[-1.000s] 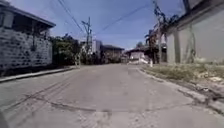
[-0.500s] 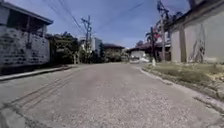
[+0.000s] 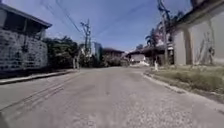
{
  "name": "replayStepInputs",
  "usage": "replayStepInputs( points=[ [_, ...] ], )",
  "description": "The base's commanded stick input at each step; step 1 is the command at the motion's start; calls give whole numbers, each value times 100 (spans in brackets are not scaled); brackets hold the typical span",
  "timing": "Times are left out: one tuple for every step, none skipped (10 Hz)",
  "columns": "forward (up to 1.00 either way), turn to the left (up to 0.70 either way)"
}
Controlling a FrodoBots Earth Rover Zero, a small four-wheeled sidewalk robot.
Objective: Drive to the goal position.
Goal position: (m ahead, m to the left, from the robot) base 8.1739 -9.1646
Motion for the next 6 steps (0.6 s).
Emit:
replayStepInputs(
  points=[
    [100,0],
    [100,-13],
    [100,-21],
    [100,-20],
    [100,-3],
    [100,-3]
  ],
)
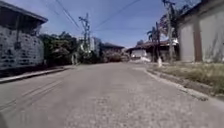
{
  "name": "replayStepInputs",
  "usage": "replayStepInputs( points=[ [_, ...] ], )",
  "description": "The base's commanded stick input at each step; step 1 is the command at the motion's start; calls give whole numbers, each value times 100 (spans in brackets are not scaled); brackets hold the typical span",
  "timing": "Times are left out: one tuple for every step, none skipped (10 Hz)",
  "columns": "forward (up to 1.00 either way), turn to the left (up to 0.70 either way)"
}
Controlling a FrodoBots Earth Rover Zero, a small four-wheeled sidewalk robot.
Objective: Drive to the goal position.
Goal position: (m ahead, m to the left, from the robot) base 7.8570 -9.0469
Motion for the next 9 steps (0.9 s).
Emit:
replayStepInputs(
  points=[
    [100,-5],
    [100,-16],
    [100,-36],
    [100,-15],
    [100,0],
    [100,0],
    [100,-7],
    [100,-15],
    [100,-18]
  ],
)
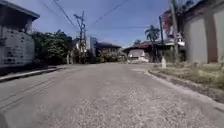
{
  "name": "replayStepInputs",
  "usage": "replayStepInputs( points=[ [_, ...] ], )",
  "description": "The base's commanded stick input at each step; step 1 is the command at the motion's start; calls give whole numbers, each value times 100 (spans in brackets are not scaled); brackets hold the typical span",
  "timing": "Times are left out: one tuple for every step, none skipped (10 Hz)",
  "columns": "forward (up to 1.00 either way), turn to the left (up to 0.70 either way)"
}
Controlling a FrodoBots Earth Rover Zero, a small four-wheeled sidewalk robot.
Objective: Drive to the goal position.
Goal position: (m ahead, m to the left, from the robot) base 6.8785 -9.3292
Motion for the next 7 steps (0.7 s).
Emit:
replayStepInputs(
  points=[
    [100,-2],
    [100,0],
    [100,0],
    [100,0],
    [100,0],
    [100,0],
    [100,0]
  ],
)
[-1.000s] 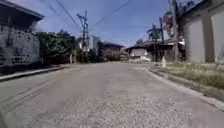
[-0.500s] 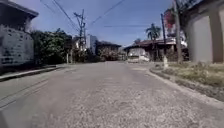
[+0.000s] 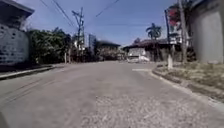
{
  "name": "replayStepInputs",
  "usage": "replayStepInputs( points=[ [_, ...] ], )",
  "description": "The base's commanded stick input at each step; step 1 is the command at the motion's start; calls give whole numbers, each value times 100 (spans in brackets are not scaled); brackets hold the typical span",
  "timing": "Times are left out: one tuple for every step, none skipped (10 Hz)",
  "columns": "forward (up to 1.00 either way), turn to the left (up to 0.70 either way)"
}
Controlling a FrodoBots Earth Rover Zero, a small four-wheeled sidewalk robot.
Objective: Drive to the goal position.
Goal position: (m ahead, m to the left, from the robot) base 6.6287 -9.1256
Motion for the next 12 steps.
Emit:
replayStepInputs(
  points=[
    [100,0],
    [100,0],
    [100,0],
    [100,0],
    [100,0],
    [100,0],
    [100,0],
    [100,-1],
    [100,-3],
    [100,-7],
    [100,-28],
    [100,-36]
  ],
)
